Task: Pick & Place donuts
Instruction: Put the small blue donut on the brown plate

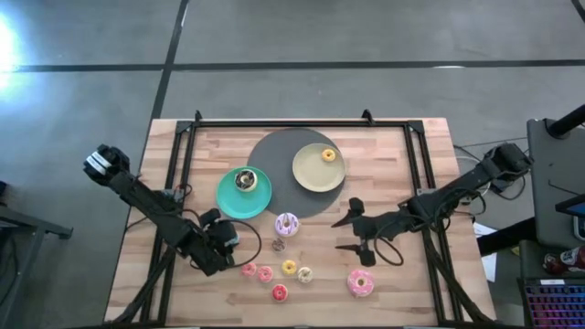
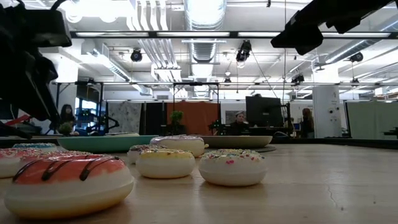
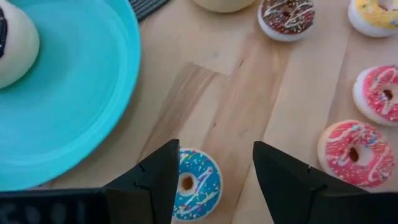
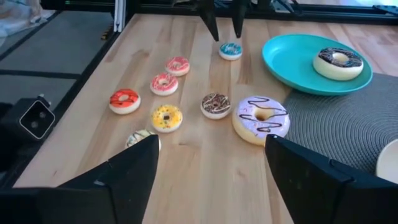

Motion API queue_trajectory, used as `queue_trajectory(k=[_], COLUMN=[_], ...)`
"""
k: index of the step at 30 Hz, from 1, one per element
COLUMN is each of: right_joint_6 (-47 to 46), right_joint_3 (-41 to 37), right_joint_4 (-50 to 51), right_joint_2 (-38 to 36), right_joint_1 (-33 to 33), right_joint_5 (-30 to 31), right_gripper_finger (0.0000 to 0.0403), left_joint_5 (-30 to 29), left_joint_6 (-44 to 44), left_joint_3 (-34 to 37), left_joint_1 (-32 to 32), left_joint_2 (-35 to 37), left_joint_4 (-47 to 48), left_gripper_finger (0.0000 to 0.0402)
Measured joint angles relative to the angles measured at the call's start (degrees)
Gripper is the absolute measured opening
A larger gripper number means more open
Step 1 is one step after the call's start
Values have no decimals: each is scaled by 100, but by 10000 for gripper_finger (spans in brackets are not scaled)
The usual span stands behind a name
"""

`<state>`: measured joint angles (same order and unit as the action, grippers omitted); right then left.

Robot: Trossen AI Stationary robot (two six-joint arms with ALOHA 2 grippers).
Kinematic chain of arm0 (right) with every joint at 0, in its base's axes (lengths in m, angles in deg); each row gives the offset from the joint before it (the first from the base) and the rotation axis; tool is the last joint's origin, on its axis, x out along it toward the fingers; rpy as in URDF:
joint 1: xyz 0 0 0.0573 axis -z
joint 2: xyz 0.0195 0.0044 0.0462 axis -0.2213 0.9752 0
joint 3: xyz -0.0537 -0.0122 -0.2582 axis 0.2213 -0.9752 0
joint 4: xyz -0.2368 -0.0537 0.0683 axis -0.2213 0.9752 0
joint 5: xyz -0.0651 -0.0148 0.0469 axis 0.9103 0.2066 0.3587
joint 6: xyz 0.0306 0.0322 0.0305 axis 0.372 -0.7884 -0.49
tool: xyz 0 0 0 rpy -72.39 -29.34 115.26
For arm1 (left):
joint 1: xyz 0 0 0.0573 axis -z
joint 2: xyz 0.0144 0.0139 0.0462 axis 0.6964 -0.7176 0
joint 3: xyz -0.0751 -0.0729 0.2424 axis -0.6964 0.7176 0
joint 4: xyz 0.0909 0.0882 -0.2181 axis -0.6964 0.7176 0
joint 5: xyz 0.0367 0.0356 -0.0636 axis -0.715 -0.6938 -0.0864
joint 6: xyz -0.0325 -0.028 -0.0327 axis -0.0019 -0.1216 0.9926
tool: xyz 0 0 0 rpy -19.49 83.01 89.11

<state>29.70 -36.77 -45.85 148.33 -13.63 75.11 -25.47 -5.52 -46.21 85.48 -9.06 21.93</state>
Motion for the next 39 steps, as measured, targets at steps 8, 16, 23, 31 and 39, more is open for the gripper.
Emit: queue_trajectory(k=[8,16,23,31,39], right_joint_6=[13,10,-11,-24,-24], right_joint_3=[0,0,0,0,0], right_joint_4=[1,3,2,1,2], right_joint_2=[0,2,2,2,2], right_joint_1=[0,0,0,-37,-59], right_joint_5=[-6,-10,-20,-26,-26], right_gripper_finger=[284,279,283,274,278], left_joint_5=[349,555,784,586,588], left_joint_6=[23,-7,-120,-213,-203], left_joint_3=[7,7,13,46,114], left_joint_1=[0,-1,0,-6,-13], left_joint_2=[-82,-87,-87,-231,-328], left_joint_4=[19,19,133,120,84], left_gripper_finger=[179,179,179,179,179])
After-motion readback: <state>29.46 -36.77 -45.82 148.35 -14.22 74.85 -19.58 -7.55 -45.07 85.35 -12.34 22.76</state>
